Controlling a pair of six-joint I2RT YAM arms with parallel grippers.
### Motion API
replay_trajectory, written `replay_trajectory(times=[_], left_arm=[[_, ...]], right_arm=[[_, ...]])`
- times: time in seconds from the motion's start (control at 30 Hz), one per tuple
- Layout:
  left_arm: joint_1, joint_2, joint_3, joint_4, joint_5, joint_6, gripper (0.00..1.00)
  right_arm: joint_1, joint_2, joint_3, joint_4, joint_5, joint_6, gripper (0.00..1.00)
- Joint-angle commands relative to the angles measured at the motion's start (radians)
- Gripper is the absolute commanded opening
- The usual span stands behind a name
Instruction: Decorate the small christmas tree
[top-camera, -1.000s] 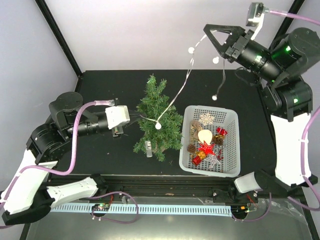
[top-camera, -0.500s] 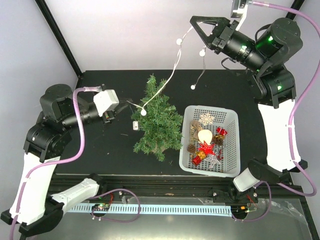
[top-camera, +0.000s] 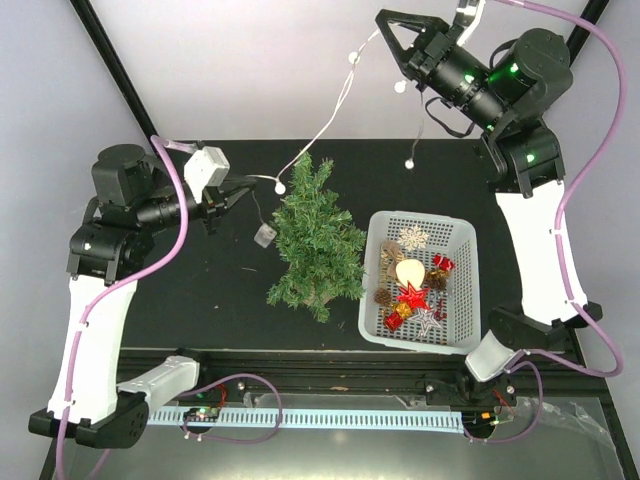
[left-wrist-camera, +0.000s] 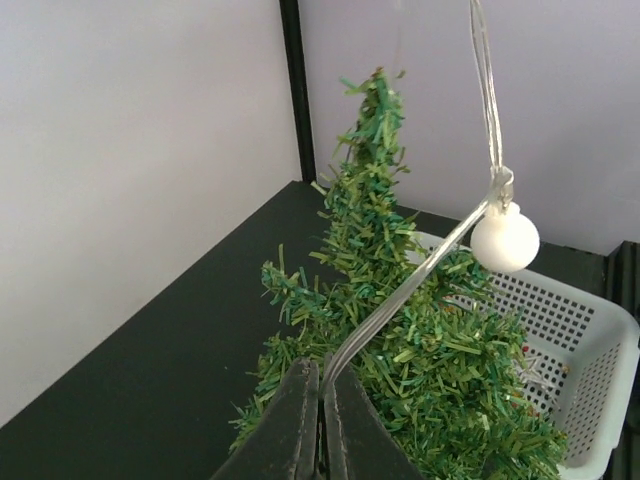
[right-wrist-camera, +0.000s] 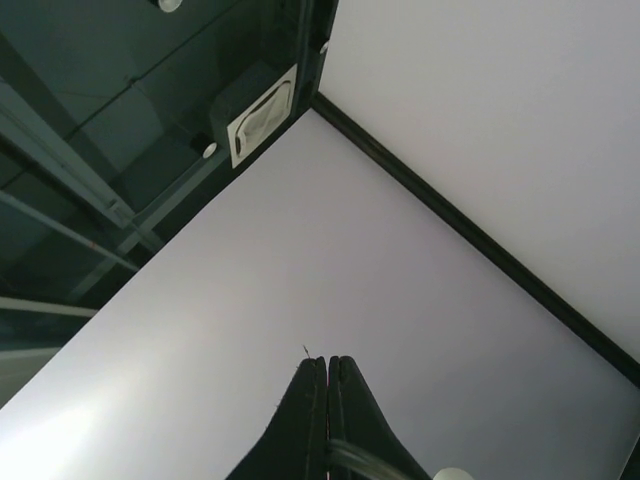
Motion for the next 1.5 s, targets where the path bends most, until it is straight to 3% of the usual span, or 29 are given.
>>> replay_trajectory(times=[0.0,0.5,0.93,1.47], left_arm=[[0.025,0.008,-0.019,0.084,0.043,-0.072,0.02],[0.072,0.03,-0.103,0.146,0.029,-0.165,0.01],[0.078,0.028,-0.204,0.147,0.054,-0.203,0.01],[0.063,0.045,-0.313,0.255,0.071,-0.273,0.02]], right_arm=[[0.004,0.035,0.015,0.05,0.067,-0.004,0.01],[-0.007,0.139,0.033,-0.063,0.131,-0.134,0.01],[-0.011,0.121,-0.082,-0.207,0.237,-0.307,0.01],[-0.045,0.069,-0.281,-0.184,0.293,-0.327,0.01]])
